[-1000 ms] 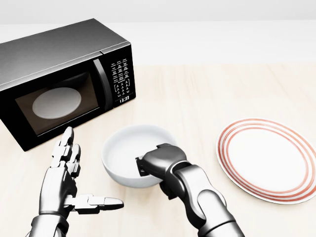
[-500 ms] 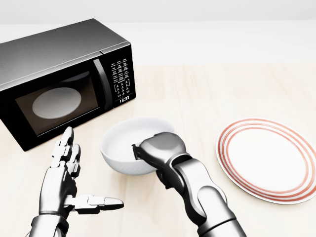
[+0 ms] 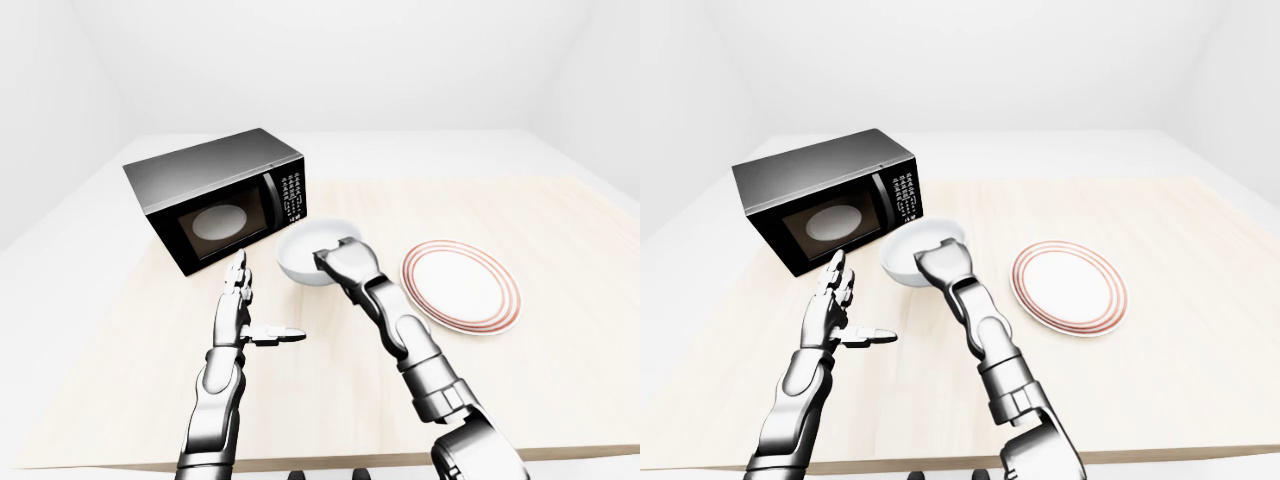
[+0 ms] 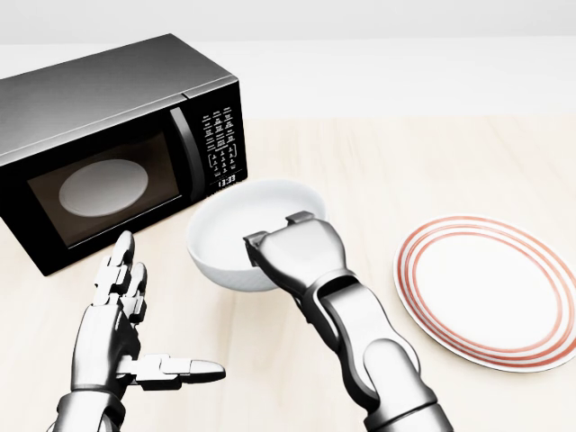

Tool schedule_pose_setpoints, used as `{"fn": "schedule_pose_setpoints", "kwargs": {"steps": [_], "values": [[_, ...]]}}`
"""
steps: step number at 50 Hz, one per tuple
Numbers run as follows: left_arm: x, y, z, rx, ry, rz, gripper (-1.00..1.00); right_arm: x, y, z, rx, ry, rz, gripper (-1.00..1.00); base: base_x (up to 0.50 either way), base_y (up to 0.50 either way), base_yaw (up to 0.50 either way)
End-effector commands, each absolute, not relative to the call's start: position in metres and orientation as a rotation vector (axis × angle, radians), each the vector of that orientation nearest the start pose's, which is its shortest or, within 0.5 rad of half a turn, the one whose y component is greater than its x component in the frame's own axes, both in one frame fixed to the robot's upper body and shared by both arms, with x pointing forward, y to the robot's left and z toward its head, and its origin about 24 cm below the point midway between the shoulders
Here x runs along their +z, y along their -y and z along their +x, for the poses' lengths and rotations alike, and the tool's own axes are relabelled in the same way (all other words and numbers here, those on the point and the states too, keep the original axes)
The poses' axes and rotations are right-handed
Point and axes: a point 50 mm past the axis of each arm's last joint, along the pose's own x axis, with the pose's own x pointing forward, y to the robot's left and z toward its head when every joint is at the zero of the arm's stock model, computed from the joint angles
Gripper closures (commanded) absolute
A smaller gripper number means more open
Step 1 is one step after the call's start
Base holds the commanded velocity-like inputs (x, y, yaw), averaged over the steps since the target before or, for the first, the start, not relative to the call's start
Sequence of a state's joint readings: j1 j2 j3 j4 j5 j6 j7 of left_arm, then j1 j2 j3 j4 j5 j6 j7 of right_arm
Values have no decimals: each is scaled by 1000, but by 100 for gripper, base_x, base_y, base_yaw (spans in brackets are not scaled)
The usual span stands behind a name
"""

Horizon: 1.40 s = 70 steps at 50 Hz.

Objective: Pick up the white bowl and put it on the plate.

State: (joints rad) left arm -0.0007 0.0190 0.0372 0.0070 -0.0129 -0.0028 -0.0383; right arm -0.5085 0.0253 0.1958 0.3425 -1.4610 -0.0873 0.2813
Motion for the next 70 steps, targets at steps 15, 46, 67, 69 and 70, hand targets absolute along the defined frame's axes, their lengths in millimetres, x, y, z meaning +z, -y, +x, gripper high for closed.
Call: {"fn": "schedule_pose_setpoints", "kwargs": {"steps": [15, 46, 67, 69, 70], "values": [[40, -160, 254, -1, -3, 6, -100, 116, 66, 344, 217, 363, -1647, 100, 0, 0, 0], [40, -160, 254, -1, -4, 6, -100, 125, 125, 353, 82, 283, -1615, 100, 0, 0, 0], [40, -160, 254, -1, -3, 7, -100, 127, 157, 351, 28, 224, -1611, 100, 0, 0, 0], [40, -160, 254, -1, -2, 6, -100, 129, 159, 351, 21, 222, -1607, 100, 0, 0, 0], [40, -160, 254, -1, -3, 6, -100, 129, 162, 351, 17, 217, -1607, 100, 0, 0, 0]]}}
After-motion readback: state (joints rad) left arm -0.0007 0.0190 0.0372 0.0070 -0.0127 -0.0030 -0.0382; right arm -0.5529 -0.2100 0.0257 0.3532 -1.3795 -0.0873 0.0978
